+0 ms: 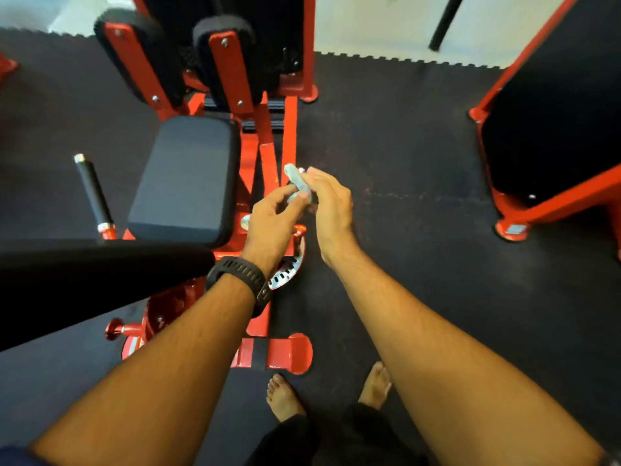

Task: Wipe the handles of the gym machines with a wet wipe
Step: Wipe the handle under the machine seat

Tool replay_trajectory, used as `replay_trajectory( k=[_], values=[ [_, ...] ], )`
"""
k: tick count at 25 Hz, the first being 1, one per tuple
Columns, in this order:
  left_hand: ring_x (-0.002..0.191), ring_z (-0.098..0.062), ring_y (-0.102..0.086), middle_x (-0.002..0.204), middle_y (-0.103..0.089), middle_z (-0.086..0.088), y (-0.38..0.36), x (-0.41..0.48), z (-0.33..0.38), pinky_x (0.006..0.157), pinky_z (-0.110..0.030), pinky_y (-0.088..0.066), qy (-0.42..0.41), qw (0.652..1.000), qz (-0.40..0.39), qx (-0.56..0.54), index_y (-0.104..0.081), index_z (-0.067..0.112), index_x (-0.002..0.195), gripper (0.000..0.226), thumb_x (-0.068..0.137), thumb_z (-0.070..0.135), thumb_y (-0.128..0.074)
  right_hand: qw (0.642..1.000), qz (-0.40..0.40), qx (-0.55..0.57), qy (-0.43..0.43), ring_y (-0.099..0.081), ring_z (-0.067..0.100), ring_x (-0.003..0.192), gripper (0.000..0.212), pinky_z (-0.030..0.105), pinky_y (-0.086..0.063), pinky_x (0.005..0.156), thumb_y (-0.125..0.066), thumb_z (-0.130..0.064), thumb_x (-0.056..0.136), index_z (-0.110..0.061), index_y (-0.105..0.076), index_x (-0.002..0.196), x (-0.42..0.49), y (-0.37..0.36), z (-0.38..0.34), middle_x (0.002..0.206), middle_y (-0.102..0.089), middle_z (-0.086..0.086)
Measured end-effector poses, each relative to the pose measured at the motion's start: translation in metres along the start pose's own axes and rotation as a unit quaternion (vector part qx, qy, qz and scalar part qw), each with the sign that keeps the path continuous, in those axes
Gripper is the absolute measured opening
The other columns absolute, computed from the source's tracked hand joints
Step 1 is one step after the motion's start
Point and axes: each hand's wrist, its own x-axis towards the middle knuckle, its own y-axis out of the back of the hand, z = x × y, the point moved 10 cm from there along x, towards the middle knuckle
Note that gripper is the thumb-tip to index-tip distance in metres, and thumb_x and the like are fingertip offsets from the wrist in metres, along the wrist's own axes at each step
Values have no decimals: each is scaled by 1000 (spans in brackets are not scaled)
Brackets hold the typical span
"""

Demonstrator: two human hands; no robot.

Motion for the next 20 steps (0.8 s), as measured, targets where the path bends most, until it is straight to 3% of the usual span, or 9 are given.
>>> replay_trajectory(
  k=[2, 4, 9, 12, 16, 18, 20],
  values=[
    [81, 0, -64, 88, -70, 12, -24, -16, 49, 79, -26, -52, -33, 999, -15, 6, -71, 25, 101, 9, 98, 21, -63, 999, 12, 34, 19, -68, 22, 106, 43, 35, -56, 89, -58, -26, 81, -5, -71, 116, -19, 28, -49, 120, -70, 10],
    [80, 3, -63, 85, -70, 12, -48, -33, 92, 80, -27, -52, -58, 998, -33, 9, -72, 19, 99, 8, 97, 17, -64, 996, 17, 41, 74, -67, 18, 102, 30, 29, -54, 85, -55, -11, 91, -2, -71, 115, -47, 59, -99, 117, -71, 13],
    [79, -3, -65, 82, -72, 9, -111, -98, 181, 67, -26, -52, -77, 993, -90, -12, -72, 23, 90, 15, 98, 20, -60, 987, 31, 17, 156, -66, 14, 103, 26, 28, -53, 89, -54, -2, 97, -8, -72, 115, -122, 136, -198, 113, -72, 5],
    [83, -9, -66, 94, -74, -1, -133, -153, 220, 65, -26, -52, -91, 991, -97, -32, -72, 16, 101, 20, 97, 33, -63, 987, 25, 59, 151, -65, 18, 102, 26, 34, -49, 89, -58, -7, 91, -3, -74, 111, -163, 170, -231, 117, -71, 13],
    [80, -7, -64, 90, -70, 2, -130, -249, 251, 64, -26, -51, -117, 991, -61, -29, -68, 14, 104, 14, 96, 25, -62, 983, -12, 60, 175, -56, 23, 126, 37, 47, -43, 110, -48, 3, 84, -9, -78, 102, -242, 195, -257, 121, -70, 7],
    [82, -11, -67, 93, -73, -2, -124, -290, 265, 66, -28, -50, -119, 990, -71, -29, -67, 15, 103, 12, 96, 19, -59, 983, -23, 44, 177, -59, 20, 122, 37, 44, -47, 107, -50, 0, 85, -14, -77, 106, -286, 199, -265, 116, -72, 2],
    [79, -14, -68, 88, -73, -3, -118, -322, 281, 67, -31, -49, -123, 988, -88, -38, -66, 17, 98, 12, 95, 12, -55, 984, -17, 16, 175, -64, 18, 110, 32, 36, -53, 91, -57, -10, 89, -18, -70, 116, -325, 207, -275, 115, -71, 0]
  ],
)
